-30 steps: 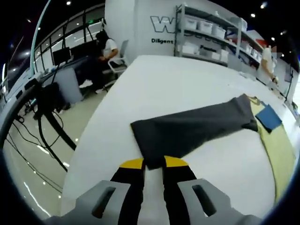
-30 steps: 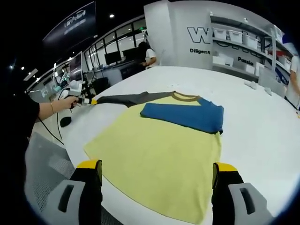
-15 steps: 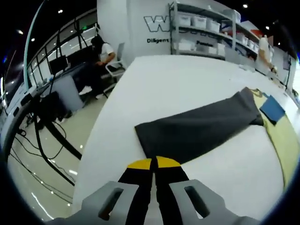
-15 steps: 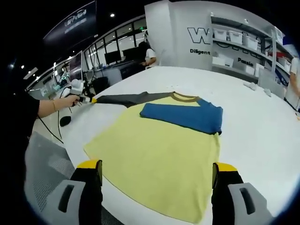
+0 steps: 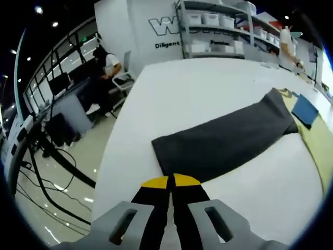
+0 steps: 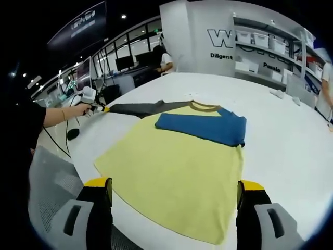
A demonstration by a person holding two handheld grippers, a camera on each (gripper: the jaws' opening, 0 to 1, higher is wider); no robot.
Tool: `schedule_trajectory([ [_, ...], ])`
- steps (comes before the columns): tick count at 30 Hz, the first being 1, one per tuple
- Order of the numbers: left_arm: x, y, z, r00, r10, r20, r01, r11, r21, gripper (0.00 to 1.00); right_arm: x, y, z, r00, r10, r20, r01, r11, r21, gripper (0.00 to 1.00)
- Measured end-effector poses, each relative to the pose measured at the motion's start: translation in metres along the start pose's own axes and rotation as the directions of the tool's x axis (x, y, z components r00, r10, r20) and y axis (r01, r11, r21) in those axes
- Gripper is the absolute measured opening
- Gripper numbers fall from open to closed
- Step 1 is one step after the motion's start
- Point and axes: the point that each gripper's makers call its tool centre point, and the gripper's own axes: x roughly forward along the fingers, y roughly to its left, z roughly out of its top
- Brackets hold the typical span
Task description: Fold the garment on the visible template until the final outline fits inside the template.
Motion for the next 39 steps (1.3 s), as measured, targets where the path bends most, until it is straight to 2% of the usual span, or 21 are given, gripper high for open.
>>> schedule_trajectory([
  [8,0.005,0.006,0.003,1.0,0.031,0.002,-0.031,0.999,-0.03,0.01,-0.002,-0.002,0.0,1.0,-0.009,0.002,0.009,1.0,0.0,0.99],
  [13,0.002,0.004,0.001,1.0,0.023,-0.003,-0.023,0.999,-0.039,0.02,-0.002,-0.002,-0.001,1.0,-0.011,0.001,0.011,1.0,0.001,0.99],
  [17,-0.001,0.001,-0.001,1.0,0.004,-0.003,-0.005,0.987,-0.161,0.14,-0.001,-0.002,-0.001,1.0,-0.008,-0.001,0.008,1.0,0.0,0.99],
  [19,-0.002,0.002,-0.002,1.0,0.008,0.007,-0.006,0.986,-0.164,0.14,-0.001,-0.002,-0.001,1.0,-0.008,-0.002,0.008,1.0,-0.002,0.99],
  [21,-0.006,-0.006,-0.002,1.0,-0.022,0.009,0.024,0.986,-0.168,0.07,0.0,-0.001,-0.001,1.0,-0.007,-0.002,0.007,1.0,-0.002,0.99],
  [23,-0.009,-0.005,-0.003,1.0,0.01,-0.002,-0.01,0.994,-0.113,0.04,0.0,-0.001,0.0,1.0,-0.006,-0.001,0.006,1.0,-0.001,0.99],
  [28,-0.015,-0.009,-0.006,1.0,0.019,-0.017,-0.021,0.996,-0.089,0.02,0.002,0.0,0.0,1.0,-0.004,0.0,0.004,1.0,-0.003,0.99],
  [39,-0.029,-0.008,-0.022,0.997,0.059,-0.041,-0.064,0.989,-0.134,0.02,0.001,0.001,-0.002,1.0,-0.004,0.003,0.005,1.0,-0.004,0.99],
])
